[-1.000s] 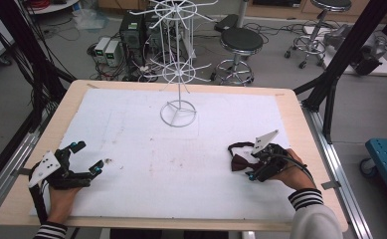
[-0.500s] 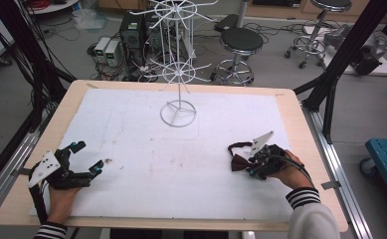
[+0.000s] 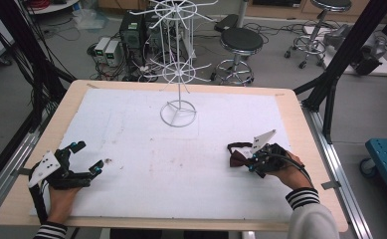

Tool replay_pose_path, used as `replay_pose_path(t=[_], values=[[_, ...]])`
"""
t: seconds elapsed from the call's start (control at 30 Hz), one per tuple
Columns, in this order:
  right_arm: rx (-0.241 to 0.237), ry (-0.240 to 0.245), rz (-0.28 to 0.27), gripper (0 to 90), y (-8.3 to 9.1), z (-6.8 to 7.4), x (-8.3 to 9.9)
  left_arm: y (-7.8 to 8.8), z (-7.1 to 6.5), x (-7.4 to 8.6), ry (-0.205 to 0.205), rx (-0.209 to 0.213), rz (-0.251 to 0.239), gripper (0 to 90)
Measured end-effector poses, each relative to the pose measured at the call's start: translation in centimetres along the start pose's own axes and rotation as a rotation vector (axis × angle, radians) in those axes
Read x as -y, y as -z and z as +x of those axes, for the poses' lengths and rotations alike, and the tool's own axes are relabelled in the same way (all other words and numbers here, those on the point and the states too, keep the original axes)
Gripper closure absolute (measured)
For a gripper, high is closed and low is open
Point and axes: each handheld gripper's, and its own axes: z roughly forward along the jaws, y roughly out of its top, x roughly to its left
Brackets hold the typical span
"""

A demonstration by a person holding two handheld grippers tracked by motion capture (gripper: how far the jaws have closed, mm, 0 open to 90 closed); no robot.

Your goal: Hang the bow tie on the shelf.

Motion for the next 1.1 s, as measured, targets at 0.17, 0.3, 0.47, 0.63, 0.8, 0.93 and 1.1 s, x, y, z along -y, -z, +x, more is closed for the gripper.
replay_pose_path(t=[0.17, 0.3, 0.47, 0.63, 0.8, 0.93, 1.1], values=[[-0.011, -0.025, -0.061, 77.0, 0.5, 0.1, -0.2, 0.0, 0.0, 0.0, 0.001, -0.001, 0.0, 4.1], [-0.016, -0.052, -0.113, 76.9, 0.8, 0.1, -0.4, 0.0, 0.0, 0.0, 0.0, 0.0, 0.0, 4.1], [-0.042, -0.124, -0.209, 76.9, 1.3, -0.1, -0.5, 0.0, 0.0, 0.0, 0.0, -0.001, 0.0, 4.1], [-0.025, -0.166, -0.295, 76.9, 1.9, -0.1, -0.8, 0.0, 0.0, 0.0, -0.001, 0.0, 0.0, 4.1], [-0.03, -0.232, -0.399, 76.8, 2.5, -0.4, -1.0, 0.0, 0.0, 0.0, 0.001, -0.001, 0.0, 4.1], [-0.039, -0.277, -0.476, 76.8, 2.8, -0.6, -1.2, 0.0, 0.0, 0.0, -0.001, 0.0, 0.0, 4.1], [-0.045, -0.323, -0.549, 76.7, 3.0, -0.6, -1.9, 0.0, 0.0, 0.0, 0.0, -0.001, 0.0, 4.1]])
